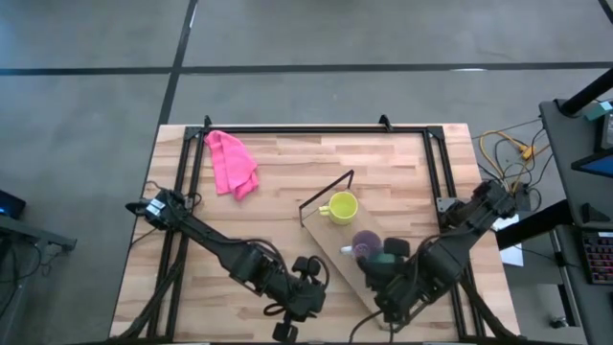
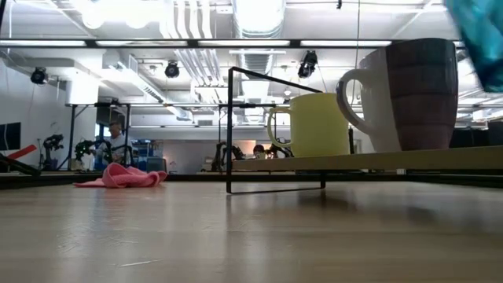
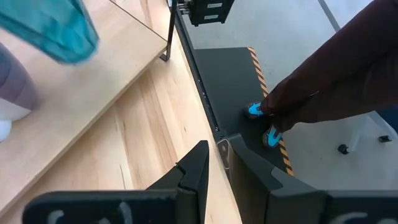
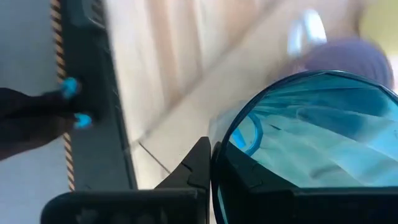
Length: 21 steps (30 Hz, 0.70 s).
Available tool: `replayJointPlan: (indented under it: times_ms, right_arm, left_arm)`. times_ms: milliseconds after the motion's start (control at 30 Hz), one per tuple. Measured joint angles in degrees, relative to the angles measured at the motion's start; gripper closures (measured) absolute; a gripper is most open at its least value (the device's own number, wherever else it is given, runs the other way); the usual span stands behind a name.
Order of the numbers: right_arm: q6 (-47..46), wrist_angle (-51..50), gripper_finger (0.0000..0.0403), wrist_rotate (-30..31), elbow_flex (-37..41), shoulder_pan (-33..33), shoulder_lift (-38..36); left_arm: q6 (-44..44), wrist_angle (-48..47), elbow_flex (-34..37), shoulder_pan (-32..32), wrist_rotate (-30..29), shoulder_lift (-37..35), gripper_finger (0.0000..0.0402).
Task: Stack small to large cups/mugs on shelf
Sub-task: Put the blue glass on the shelf
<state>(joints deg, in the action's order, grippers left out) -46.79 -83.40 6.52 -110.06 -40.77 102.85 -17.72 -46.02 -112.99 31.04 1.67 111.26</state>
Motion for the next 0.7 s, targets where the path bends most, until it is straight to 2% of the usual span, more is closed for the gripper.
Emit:
replayJointPlan:
  times_ms: [100,433,700]
  right_arm:
    - [-4.63,-3.56,0.0391,-0.04,1.1,-1.37,0.0]
    - [-16.29,-3.16,0.0391,-0.02,5.03,-5.56,-0.02]
    - [-19.25,0.1,0.0391,3.79,5.35,-5.88,-0.06]
  left_arm:
    - [0.0,0.0,0.0,0.2,0.0,0.0,0.0354]
    - [0.0,0.0,0.0,0.22,0.0,0.0,0.0354]
    - [-0.04,0.02,0.0,0.27,0.0,0.0,0.0354]
